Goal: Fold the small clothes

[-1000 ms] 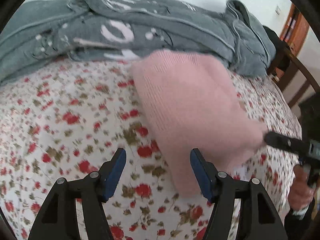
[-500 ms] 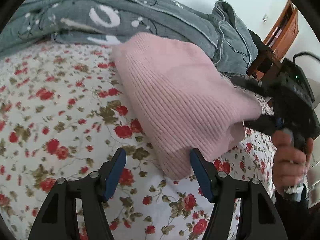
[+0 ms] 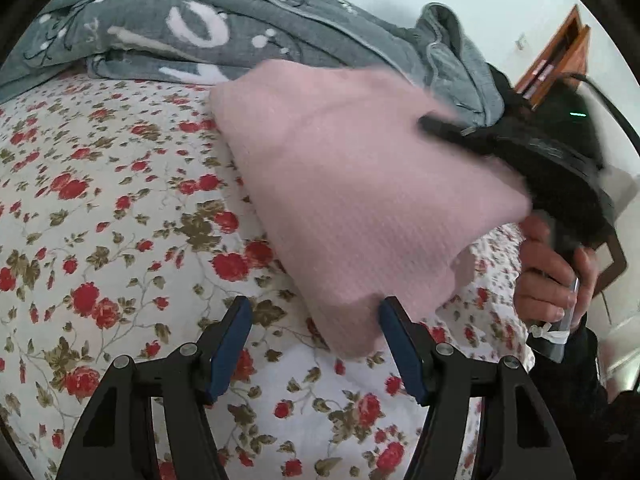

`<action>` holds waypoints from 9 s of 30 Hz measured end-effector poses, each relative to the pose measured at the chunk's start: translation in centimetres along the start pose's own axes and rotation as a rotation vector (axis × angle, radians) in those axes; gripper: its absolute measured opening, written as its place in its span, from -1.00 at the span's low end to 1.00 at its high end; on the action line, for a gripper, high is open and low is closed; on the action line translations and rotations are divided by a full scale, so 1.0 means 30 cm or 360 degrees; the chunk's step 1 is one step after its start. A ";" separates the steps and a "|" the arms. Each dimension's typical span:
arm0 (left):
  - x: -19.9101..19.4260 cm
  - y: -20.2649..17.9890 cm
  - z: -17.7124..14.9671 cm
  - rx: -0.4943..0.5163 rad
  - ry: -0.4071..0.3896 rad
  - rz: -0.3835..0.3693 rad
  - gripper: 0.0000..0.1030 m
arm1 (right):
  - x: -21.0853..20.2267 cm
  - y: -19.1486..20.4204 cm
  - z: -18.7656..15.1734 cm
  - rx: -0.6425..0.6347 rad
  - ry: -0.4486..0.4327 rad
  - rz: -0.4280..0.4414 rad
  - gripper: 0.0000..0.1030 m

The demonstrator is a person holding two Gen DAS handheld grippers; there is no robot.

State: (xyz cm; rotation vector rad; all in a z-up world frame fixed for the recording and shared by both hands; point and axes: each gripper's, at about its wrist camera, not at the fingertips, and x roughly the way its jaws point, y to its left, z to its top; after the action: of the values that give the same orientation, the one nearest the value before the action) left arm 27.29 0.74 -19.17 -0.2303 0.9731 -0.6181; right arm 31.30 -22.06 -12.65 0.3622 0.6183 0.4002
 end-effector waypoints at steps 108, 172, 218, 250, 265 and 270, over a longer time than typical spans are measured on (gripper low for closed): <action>0.215 0.084 0.290 -0.0307 0.0083 -0.0140 -0.25 | 0.154 -0.376 -0.017 0.0527 0.0334 0.0114 -0.33; -0.339 0.031 -0.171 0.0063 -0.0245 0.0303 0.12 | -0.126 0.367 -0.385 -0.0380 0.0111 -0.0102 -0.14; -0.271 0.079 0.039 0.0074 -0.0263 0.0481 0.18 | -0.076 0.279 -0.213 -0.0385 0.0091 -0.0303 -0.14; -0.207 0.081 0.026 0.0070 -0.0108 0.0494 0.18 | -0.034 0.207 -0.271 -0.0172 0.0167 -0.0245 -0.53; -0.421 -0.094 -0.235 0.0060 -0.0122 0.0509 0.19 | -0.365 0.268 -0.448 -0.0166 0.0178 -0.0384 -0.52; -0.520 -0.178 -0.264 0.0049 -0.0194 0.0541 0.23 | -0.523 0.327 -0.442 -0.0194 0.0067 -0.0488 -0.36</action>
State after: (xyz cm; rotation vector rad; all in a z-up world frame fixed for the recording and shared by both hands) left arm 12.32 6.25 -10.22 -0.0712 0.8595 -0.3037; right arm 8.94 -18.13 -10.80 0.1391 0.6755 0.1510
